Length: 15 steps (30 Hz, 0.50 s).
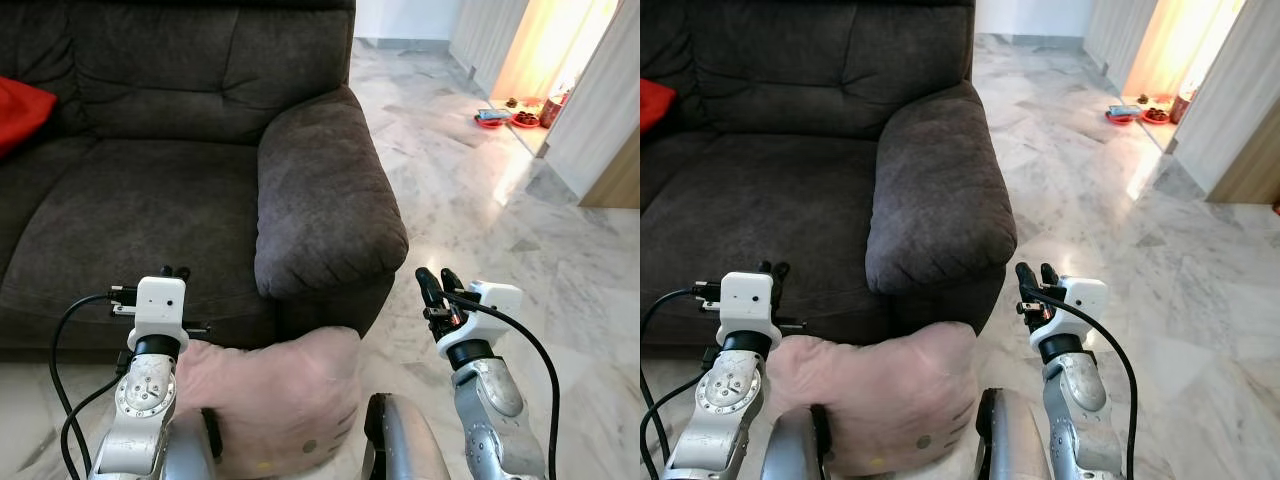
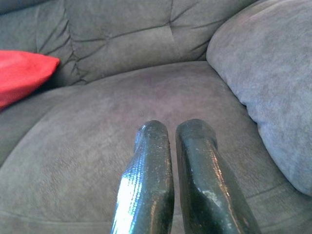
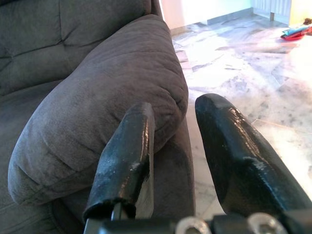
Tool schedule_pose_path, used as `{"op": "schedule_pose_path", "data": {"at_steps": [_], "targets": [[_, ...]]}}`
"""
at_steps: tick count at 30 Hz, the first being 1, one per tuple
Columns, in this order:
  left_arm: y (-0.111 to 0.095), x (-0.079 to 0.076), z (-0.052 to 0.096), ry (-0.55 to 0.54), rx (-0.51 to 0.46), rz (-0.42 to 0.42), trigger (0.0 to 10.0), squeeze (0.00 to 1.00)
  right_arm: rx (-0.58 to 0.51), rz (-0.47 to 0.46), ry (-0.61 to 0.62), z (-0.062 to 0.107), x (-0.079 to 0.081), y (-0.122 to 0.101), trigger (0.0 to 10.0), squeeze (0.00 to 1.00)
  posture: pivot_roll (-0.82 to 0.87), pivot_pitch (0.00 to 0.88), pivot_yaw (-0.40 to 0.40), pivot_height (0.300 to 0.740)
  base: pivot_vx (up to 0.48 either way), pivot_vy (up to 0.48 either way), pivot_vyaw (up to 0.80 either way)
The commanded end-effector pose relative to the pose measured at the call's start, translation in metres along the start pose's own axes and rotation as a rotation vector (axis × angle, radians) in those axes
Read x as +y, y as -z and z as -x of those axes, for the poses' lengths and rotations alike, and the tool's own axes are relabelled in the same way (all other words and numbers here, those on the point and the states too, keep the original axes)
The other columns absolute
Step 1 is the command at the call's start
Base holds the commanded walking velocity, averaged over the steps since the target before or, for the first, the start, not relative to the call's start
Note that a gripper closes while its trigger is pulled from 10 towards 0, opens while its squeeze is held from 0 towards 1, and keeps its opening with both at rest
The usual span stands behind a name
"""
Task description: Move the pillow to the sofa from floor
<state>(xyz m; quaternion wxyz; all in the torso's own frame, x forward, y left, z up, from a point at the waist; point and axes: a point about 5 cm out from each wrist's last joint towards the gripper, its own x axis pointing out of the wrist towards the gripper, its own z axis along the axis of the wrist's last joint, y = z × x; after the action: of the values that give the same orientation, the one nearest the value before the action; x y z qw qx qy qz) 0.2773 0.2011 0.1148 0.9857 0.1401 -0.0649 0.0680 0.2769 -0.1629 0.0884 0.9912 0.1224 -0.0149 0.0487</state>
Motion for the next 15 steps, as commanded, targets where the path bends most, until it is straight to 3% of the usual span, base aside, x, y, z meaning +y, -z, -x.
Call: {"op": "schedule_pose_path", "data": {"at_steps": [1, 15], "targets": [[-0.0008, -0.0005, -0.0033, 0.004, -0.013, -0.030, 10.0, 0.00, -0.009, 0.011, 0.024, 0.0011, -0.0038, 0.0002, 10.0, 0.00, 0.03, 0.000, -0.047, 0.513, 0.000, 0.000, 0.00], [0.0013, 0.0028, -0.0032, -0.016, -0.008, -0.036, 10.0, 0.00, -0.029, 0.002, 0.022, -0.0078, -0.0010, -0.0008, 10.0, 0.00, 0.05, 0.000, -0.058, 0.513, 0.000, 0.323, 0.00]]}}
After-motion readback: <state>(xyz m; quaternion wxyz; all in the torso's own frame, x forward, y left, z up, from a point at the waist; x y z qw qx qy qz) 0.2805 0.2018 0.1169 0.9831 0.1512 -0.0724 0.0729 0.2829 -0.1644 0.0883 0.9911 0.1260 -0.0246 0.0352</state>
